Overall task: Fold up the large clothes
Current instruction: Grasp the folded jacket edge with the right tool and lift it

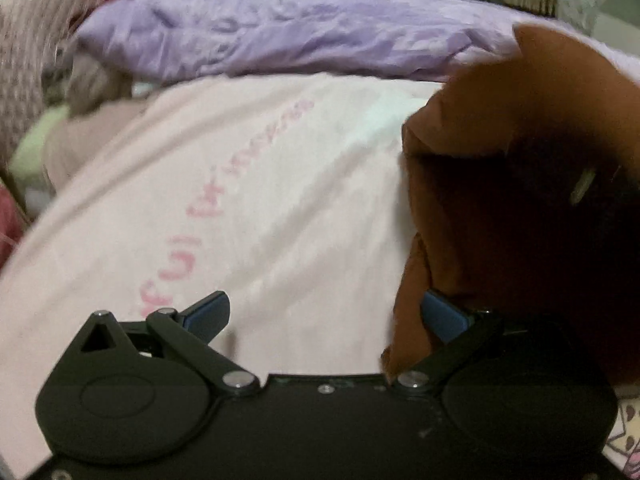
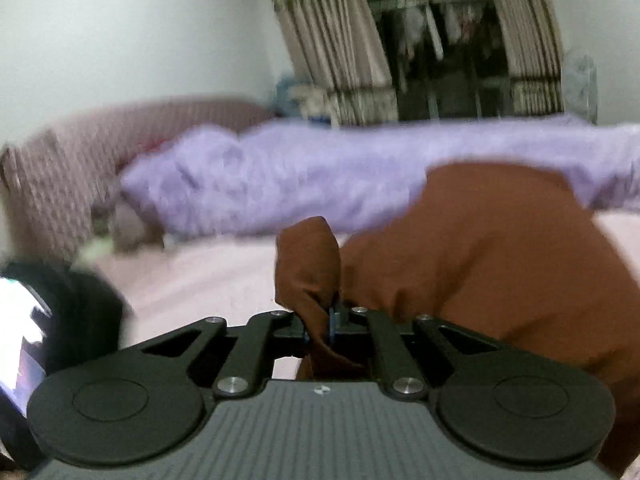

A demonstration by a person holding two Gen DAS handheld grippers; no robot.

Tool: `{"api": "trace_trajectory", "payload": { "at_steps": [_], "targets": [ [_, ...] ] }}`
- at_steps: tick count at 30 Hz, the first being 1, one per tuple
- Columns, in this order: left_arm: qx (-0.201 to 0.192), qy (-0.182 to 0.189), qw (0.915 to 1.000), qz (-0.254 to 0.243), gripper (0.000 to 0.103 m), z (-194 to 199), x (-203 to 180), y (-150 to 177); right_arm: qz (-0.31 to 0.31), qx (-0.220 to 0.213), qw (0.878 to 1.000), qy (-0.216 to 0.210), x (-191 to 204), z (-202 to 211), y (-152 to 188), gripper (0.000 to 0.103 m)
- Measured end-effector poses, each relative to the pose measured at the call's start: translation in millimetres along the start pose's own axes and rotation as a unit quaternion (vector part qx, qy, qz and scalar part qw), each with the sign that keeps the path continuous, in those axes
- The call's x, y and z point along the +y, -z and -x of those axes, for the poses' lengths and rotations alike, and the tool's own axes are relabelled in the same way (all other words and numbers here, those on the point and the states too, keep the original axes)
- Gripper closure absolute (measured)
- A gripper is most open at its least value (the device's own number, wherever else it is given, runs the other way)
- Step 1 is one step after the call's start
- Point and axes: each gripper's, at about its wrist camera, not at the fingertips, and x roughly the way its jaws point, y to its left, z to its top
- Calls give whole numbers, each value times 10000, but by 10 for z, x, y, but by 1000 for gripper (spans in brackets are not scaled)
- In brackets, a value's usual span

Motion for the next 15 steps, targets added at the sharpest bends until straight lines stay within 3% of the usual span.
{"api": "trace_trajectory", "payload": {
  "at_steps": [4, 15],
  "targets": [
    [-14, -95, 9999, -39, 0, -42, -41, 85, -345, 345, 9988, -17, -128, -137, 177, 96],
    [-76, -233, 9997, -80, 0, -16, -118, 74, -577, 355, 9975, -187, -174, -90, 343, 96]
  ]
}}
